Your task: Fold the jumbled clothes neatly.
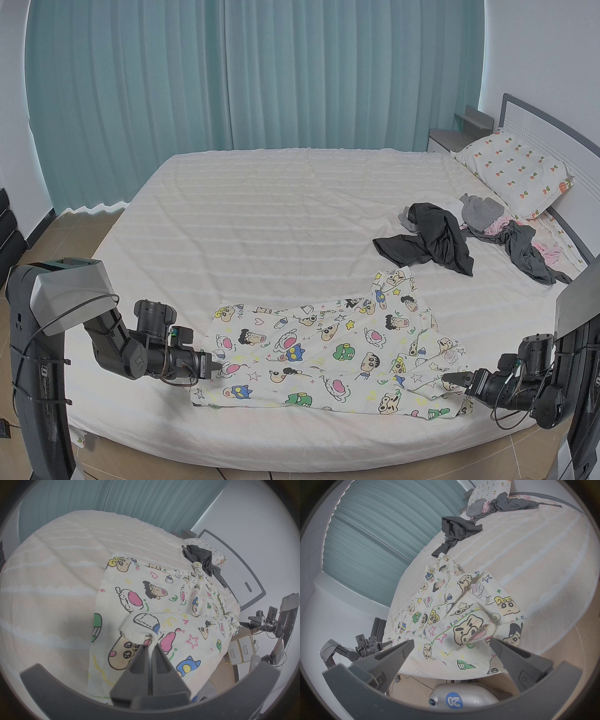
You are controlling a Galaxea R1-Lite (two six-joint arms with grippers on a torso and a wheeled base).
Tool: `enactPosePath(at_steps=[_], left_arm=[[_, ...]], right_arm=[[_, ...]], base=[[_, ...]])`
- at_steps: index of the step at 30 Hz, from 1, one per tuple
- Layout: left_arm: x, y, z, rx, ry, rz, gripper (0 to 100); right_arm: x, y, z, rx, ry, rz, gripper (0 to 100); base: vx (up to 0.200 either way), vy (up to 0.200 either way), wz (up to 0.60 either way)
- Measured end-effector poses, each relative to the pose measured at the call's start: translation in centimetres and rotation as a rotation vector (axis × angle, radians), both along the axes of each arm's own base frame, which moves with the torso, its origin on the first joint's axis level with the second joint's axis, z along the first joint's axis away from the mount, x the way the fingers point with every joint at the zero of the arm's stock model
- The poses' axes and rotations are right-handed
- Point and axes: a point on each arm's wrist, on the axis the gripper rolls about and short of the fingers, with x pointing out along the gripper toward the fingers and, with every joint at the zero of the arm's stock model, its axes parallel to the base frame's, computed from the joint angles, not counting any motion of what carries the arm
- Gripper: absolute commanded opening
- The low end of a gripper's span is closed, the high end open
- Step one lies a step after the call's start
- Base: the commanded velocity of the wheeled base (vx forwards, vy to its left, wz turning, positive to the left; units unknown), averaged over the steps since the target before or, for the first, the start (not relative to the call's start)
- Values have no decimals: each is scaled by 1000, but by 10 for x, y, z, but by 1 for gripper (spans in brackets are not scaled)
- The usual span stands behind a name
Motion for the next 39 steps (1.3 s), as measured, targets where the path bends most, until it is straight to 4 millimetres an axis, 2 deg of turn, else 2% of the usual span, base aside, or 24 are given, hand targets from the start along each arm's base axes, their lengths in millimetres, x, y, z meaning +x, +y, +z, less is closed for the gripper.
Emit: enactPosePath(at_steps=[9, 14, 27, 39], left_arm=[[-21, 2, 9, 11, 35, -1, 0], [-36, 4, 15, 27, 130, -1, 0], [-57, 5, 34, 35, 163, -11, 0], [-72, 6, 34, 34, 195, -16, 0]], right_arm=[[0, 0, -1, -11, 1, 8, 100], [0, 0, -3, -19, 5, 14, 100], [-1, 0, -4, -24, 7, 14, 100], [11, 17, -10, 41, 27, -9, 100]], base=[[0, 0, 0], [0, 0, 0], [0, 0, 0], [0, 0, 0]])
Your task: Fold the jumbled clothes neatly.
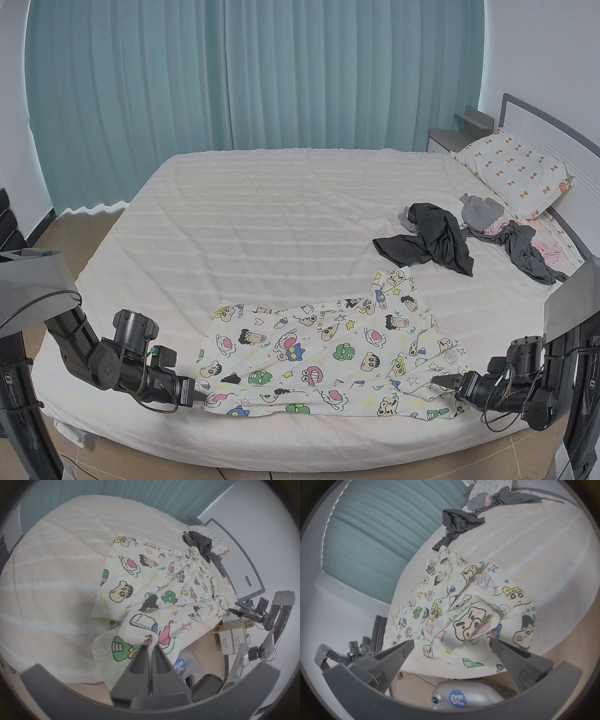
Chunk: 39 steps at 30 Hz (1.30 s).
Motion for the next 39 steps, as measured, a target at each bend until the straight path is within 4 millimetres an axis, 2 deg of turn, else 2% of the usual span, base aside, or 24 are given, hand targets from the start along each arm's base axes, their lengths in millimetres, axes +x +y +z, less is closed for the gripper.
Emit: enactPosePath(at_steps=[5, 15, 16, 33, 39], left_arm=[[-4, 0, -1, -2, 9, -2, 0], [-8, 1, -3, -1, 21, -3, 0], [-8, 1, -3, -2, 21, -3, 0], [-11, 1, -5, 0, 33, 0, 0], [-10, 1, -3, -9, -20, 4, 0]], right_arm=[[14, 6, -6, -18, -20, -61, 100], [25, 12, -10, 12, -32, -112, 100], [26, 13, -10, 12, -33, -116, 0], [29, 18, -16, -4, -28, -122, 0], [30, 18, -3, 15, -69, -150, 0]], base=[[0, 0, 0], [0, 0, 0], [0, 0, 0], [0, 0, 0], [0, 0, 0]])
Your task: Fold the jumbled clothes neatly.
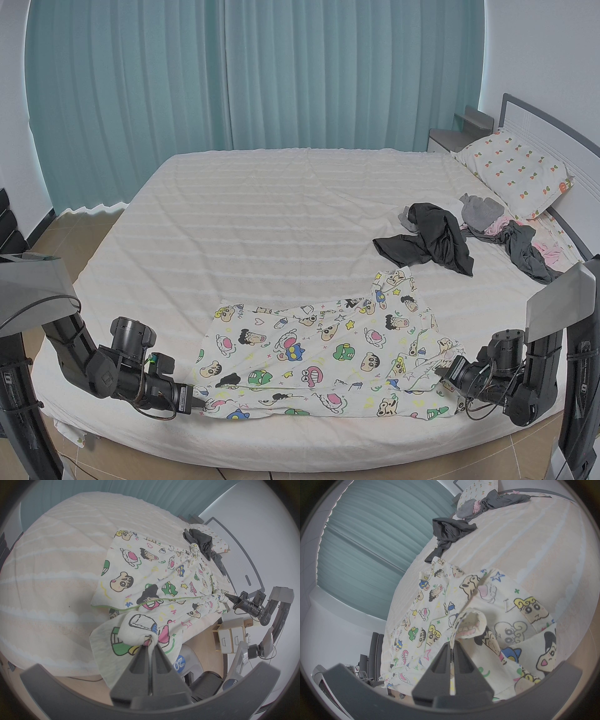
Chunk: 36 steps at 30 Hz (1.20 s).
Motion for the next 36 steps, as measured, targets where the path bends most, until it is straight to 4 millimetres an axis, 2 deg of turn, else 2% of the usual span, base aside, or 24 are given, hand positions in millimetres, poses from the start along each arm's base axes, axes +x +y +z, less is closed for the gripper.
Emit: enactPosePath(at_steps=[8, 19, 27, 36], left_arm=[[-6, 1, 2, -18, -121, 16, 0], [-25, -4, 2, -45, -205, 9, 0], [-39, -6, 0, -49, -213, -12, 0], [-38, -7, -17, -38, -197, -9, 0]], right_arm=[[-7, -1, 42, 30, -124, -36, 0], [-29, -6, 82, 37, -240, -48, 0], [-46, -3, 90, 14, -253, -10, 0], [-52, -1, 89, -1, -242, 12, 0]], base=[[0, 0, 0], [0, 0, 0], [0, 0, 0], [0, 0, 0]])
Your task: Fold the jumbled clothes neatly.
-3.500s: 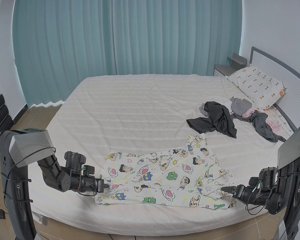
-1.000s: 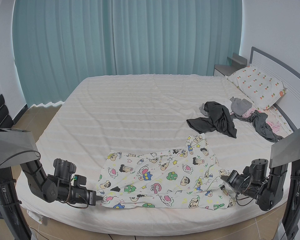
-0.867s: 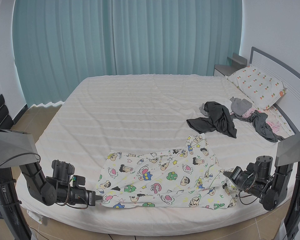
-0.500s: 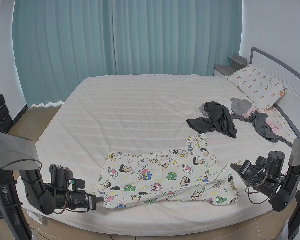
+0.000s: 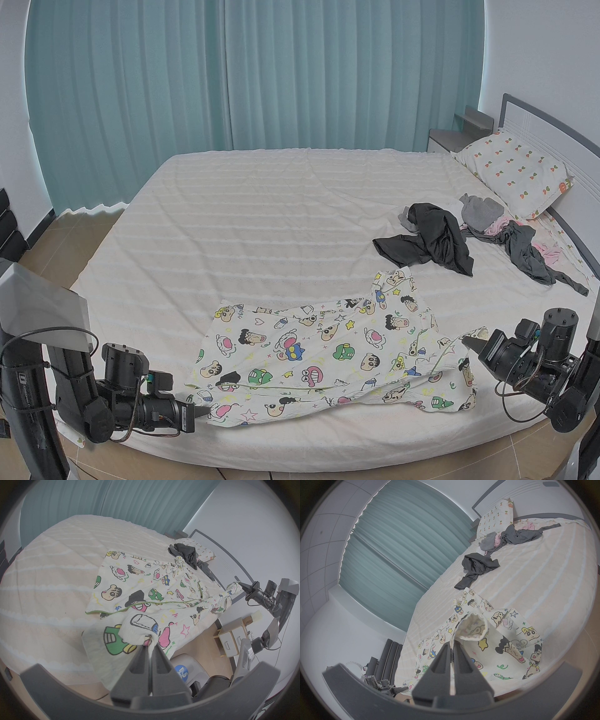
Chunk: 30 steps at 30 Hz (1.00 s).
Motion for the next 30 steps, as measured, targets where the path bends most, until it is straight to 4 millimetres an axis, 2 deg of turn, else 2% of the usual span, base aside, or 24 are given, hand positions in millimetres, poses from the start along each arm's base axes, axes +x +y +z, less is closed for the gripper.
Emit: enactPosePath(at_steps=[1, 2, 11, 30], left_arm=[[1, 0, -2, 2, -5, 3, 0], [2, 0, -5, 6, -5, 6, 100], [2, 1, -23, 32, 23, 29, 100], [2, -7, -28, 25, 3, -6, 100]], right_arm=[[0, 0, 0, -2, 0, 1, 0], [1, 0, -1, -3, 0, 1, 0], [7, 2, -3, -2, -3, 8, 0], [6, 1, -8, 1, 27, 7, 0]], base=[[0, 0, 0], [0, 0, 0], [0, 0, 0], [0, 0, 0]])
